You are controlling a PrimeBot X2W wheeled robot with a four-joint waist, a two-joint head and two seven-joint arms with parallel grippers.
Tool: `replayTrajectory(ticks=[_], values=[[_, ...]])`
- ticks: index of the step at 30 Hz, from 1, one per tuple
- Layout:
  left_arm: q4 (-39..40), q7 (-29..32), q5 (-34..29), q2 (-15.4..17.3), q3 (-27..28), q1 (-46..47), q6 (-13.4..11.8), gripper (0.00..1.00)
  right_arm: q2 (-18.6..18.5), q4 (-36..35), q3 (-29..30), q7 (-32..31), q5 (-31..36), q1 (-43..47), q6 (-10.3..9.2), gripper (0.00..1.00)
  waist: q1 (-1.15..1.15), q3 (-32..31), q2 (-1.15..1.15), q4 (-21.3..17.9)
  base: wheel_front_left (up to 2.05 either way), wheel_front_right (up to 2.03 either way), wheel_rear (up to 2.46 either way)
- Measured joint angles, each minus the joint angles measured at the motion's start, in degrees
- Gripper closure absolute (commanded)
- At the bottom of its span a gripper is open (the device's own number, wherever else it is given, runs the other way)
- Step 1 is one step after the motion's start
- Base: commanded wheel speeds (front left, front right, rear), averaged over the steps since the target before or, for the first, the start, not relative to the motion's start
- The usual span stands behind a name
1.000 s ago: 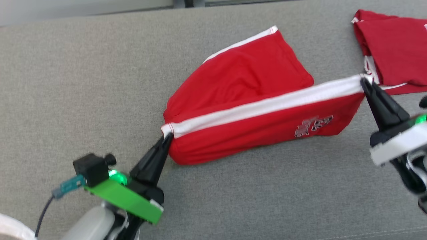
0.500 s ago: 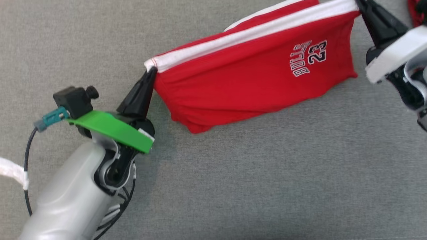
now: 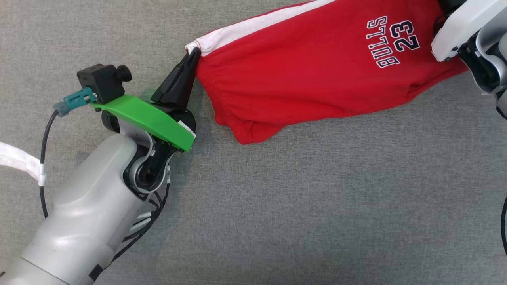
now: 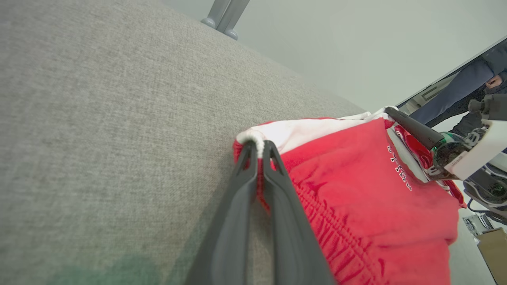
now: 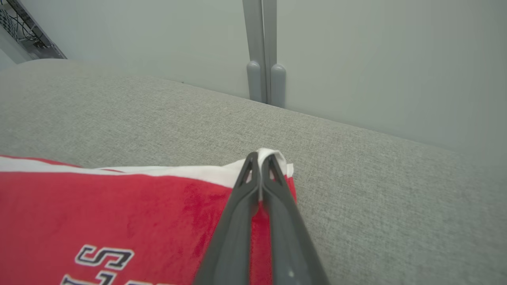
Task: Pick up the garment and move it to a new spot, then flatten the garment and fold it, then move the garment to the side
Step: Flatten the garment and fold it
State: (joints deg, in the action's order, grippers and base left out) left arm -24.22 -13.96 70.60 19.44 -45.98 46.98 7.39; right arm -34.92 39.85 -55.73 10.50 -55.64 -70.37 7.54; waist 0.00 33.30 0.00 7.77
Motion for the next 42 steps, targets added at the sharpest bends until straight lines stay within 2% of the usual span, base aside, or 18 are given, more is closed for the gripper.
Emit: replayTrajectory(ticks=[1, 2, 3, 4, 5, 10, 12, 15, 20, 23, 28, 32, 35, 39, 42], values=[[-0.4, 0.0, 0.3, 0.0, -0.5, 0.3, 0.0, 0.93, 0.2, 0.6, -0.8, 0.2, -0.6, -0.4, 0.0, 0.53, 0.0, 0.2, 0.0, 0.2, 0.0, 0.0, 0.0], [-0.6, -0.1, 0.3, 0.0, -0.7, 0.5, 0.0, 0.73, 0.4, 0.9, -1.5, 0.4, -1.0, -0.7, 0.0, 0.0, 0.0, 0.3, 0.0, 0.3, 0.0, 0.0, 0.0], [-0.9, -0.2, 0.5, 0.0, -1.0, 0.7, 0.0, 0.53, 0.6, 1.3, -2.1, 0.8, -1.5, -1.0, 0.0, 0.0, 0.0, 0.3, 0.0, 0.3, 0.0, 0.0, 0.0], [-1.4, -0.3, 0.6, 0.0, -1.3, 0.8, 0.0, 0.15, 0.7, 1.7, -2.9, 1.4, -1.9, -1.1, 0.0, 0.0, 0.0, 0.2, 0.0, 0.3, 0.0, 0.0, 0.0], [-1.7, -0.3, 0.6, 0.1, -1.5, 0.8, 0.0, 0.0, 0.8, 2.0, -3.4, 1.7, -2.2, -1.1, 0.0, 0.0, 0.0, 0.1, 0.0, 0.3, 0.0, 0.0, 0.0], [-3.1, -0.9, -1.1, 1.1, -1.1, -0.8, 0.1, 0.0, 0.4, 1.9, -5.3, 4.1, -3.1, -0.1, 0.0, 0.0, 0.0, -2.0, 0.0, -0.3, 0.0, 0.0, 0.0], [-2.9, -1.0, -4.6, 1.5, 2.0, -3.1, 0.0, 0.0, 0.1, 0.6, -4.6, 4.3, -2.6, 1.5, 0.0, 0.0, 0.0, -3.1, 0.0, -0.6, 0.0, 0.0, 0.0], [0.9, -1.1, -13.2, 1.4, 9.7, -8.1, -2.6, 0.0, 0.5, -4.1, 1.4, 4.5, 0.9, 5.3, 0.0, 0.0, 0.0, -5.2, 0.0, -1.2, 0.0, 0.0, 0.0], [11.5, -1.1, -28.1, -3.2, 22.0, -23.8, -7.6, 0.0, 3.9, -10.9, 13.8, 4.5, 10.2, 18.8, -0.01, 0.0, 0.0, -9.5, 0.0, -2.7, 0.0, 0.0, 0.0], [17.4, -1.1, -35.9, -6.9, 26.7, -32.3, -8.1, 0.0, 6.7, -14.2, 20.5, 4.5, 14.8, 26.3, 0.0, 0.0, 0.0, -12.2, 0.0, -3.6, 0.0, 0.0, 0.0], [24.5, -1.1, -46.5, -12.6, 32.1, -42.1, -7.9, 0.0, 10.3, -17.2, 27.3, 4.5, 19.6, 37.2, 0.0, 0.0, -0.01, -16.8, 0.0, -5.0, 0.0, 0.0, 0.0], [28.4, -1.1, -52.7, -15.2, 34.6, -46.8, -7.9, 0.0, 11.7, -17.9, 31.1, 4.5, 20.7, 43.5, -0.01, 0.0, -0.01, -20.1, 0.0, -5.4, 0.0, 0.0, 0.0], [29.6, -1.1, -56.3, -16.1, 34.5, -49.2, -7.8, 0.0, 12.0, -16.7, 33.0, 4.5, 20.5, 46.3, -0.01, 0.0, -0.01, -21.9, 0.0, -5.0, 0.0, 0.0, 0.0], [30.0, -1.1, -59.2, -16.4, 32.7, -50.4, -8.0, 0.0, 11.6, -13.3, 34.1, 4.5, 18.0, 45.9, 0.0, 0.0, -0.01, -22.8, 0.0, -3.4, 0.0, 0.0, 0.0], [30.7, -1.1, -59.3, -16.5, 30.5, -50.5, -9.5, 0.0, 9.8, -8.3, 33.2, 4.0, 15.1, 42.8, -0.03, 0.0, -0.01, -23.0, 0.0, -1.4, 0.0, 0.0, 0.0]])
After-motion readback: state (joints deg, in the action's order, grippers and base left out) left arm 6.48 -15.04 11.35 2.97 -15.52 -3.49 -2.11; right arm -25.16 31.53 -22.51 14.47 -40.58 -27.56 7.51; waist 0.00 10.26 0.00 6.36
